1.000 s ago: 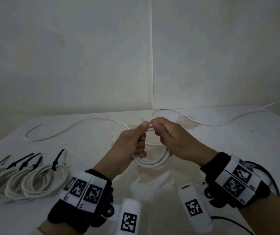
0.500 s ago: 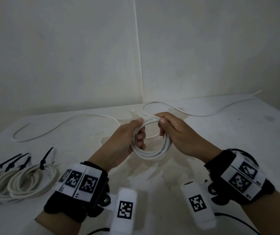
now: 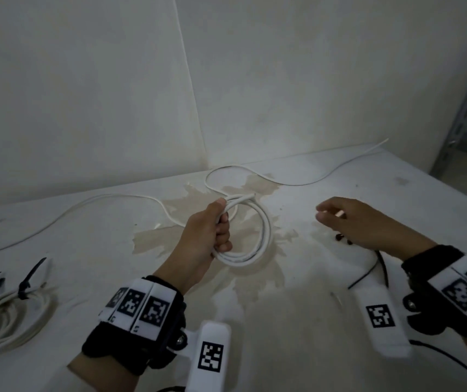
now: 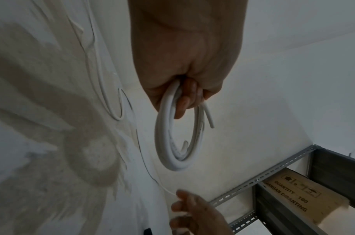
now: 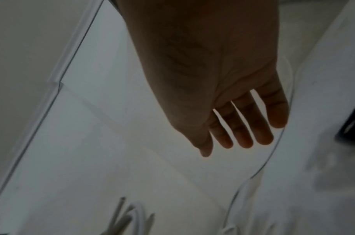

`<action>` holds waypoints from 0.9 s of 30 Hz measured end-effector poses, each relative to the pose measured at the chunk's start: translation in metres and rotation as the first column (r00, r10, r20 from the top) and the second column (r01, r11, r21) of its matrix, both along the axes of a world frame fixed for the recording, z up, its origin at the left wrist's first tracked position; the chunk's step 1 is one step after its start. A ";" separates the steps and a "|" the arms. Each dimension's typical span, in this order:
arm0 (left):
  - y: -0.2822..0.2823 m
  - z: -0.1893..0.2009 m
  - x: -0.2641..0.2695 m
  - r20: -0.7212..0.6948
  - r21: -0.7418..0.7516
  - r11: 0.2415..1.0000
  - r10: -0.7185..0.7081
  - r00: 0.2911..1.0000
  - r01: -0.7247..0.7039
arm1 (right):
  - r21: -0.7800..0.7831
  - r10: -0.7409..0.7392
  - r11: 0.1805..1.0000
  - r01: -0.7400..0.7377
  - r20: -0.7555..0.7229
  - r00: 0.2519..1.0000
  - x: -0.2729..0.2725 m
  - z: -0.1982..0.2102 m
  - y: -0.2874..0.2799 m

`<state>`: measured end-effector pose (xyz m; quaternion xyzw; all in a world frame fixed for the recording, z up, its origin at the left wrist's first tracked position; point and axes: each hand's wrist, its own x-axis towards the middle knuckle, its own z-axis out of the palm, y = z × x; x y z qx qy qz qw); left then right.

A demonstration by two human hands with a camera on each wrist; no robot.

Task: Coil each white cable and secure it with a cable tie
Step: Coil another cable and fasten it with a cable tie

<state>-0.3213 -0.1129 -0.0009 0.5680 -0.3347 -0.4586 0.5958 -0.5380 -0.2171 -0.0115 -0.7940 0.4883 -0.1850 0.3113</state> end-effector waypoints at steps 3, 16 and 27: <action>-0.007 -0.004 -0.010 -0.011 -0.003 1.000 -0.015 1.000 0.015 | 0.040 -0.082 0.995 0.094 -0.238 0.968 -0.029 -0.011 -0.010; -0.010 -0.006 -0.012 0.017 -0.002 1.000 -0.012 1.000 0.012 | 0.079 -0.200 0.963 0.257 -0.427 0.882 -0.028 -0.032 -0.024; -0.004 -0.008 0.014 -0.002 -0.031 0.998 0.047 0.999 -0.047 | 0.000 -0.204 0.979 0.204 0.017 0.979 0.002 -0.013 -0.008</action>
